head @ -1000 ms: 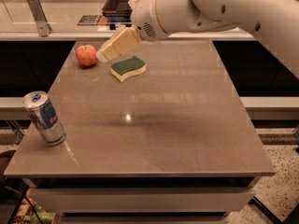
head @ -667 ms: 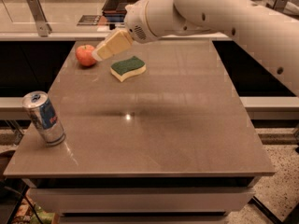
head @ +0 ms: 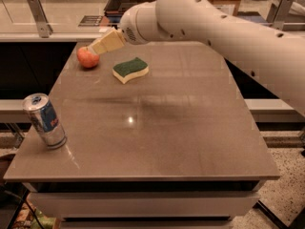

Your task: Move apple near redbull can

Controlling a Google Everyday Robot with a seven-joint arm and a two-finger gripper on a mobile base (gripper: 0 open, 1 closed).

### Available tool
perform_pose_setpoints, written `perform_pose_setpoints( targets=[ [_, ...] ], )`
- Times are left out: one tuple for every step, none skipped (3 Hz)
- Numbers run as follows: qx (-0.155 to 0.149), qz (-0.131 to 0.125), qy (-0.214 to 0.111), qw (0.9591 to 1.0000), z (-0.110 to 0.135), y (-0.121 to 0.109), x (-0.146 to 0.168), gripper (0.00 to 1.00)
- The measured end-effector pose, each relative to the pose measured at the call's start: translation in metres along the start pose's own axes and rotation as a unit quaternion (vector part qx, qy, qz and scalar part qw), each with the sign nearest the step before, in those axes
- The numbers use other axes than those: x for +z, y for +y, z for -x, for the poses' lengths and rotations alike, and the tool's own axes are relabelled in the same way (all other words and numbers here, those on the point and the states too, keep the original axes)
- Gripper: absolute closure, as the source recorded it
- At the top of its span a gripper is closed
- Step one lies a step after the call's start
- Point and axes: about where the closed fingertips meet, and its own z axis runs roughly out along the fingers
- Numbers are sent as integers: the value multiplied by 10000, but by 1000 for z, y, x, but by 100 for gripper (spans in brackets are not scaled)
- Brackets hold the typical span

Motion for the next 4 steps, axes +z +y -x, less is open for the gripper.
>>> perform_pose_setpoints(
  targets=[
    [73, -27, -31, 10000, 3, -1, 31, 0],
    [82, 169, 5, 9998, 3, 9, 60, 0],
    [112, 374, 64, 9992, -5, 19, 86, 0],
    [196, 504, 121, 9985, -20, 25, 101, 0]
  ],
)
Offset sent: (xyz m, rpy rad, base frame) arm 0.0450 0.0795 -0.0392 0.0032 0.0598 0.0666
